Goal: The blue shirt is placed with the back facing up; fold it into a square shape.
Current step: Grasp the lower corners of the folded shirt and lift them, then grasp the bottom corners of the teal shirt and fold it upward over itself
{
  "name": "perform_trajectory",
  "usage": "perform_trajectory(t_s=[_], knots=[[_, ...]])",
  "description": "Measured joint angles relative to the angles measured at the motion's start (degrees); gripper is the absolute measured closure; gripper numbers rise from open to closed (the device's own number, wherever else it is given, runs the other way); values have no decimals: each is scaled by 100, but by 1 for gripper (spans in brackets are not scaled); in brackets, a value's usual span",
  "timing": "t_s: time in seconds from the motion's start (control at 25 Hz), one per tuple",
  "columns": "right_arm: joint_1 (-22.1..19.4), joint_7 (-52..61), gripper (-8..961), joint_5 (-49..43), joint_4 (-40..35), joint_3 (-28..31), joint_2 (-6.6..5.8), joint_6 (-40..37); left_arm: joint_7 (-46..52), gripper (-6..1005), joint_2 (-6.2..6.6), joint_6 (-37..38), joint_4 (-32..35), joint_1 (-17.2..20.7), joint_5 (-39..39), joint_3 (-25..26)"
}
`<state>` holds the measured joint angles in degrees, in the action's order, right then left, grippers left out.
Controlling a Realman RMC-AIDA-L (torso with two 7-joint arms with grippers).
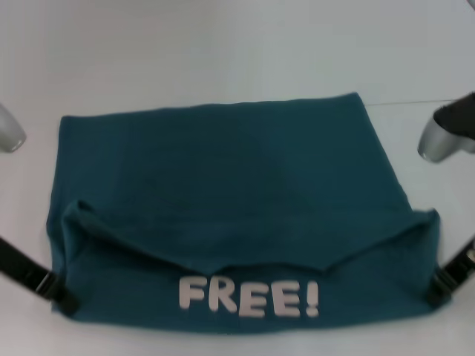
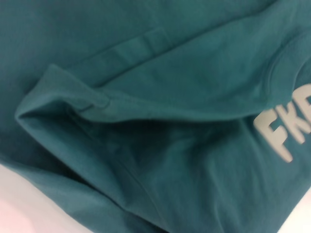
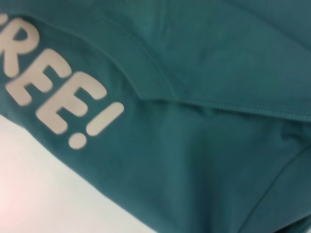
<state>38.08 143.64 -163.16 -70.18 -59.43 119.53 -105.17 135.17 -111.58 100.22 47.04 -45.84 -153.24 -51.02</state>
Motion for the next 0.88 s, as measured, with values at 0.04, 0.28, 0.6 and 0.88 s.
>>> perform_trajectory(t_s=[0.04,0.28,0.6,0.88], knots=[[-14,-46,897,-6,-24,-9,-6,-187,-13,909,19,139,-10,-4,-26,-10],[-116,-196,890,-84,-64,-226,-31,-844,-61,903,-11,894,-263,-20,-295,-265],[-255,-268,881,-344,223,-699,9,-895,-41,895,-160,1395,-372,38,-304,-629],[-453,-294,873,321,6,-718,-126,-921,-151,889,-148,1649,-265,68,-236,-311]])
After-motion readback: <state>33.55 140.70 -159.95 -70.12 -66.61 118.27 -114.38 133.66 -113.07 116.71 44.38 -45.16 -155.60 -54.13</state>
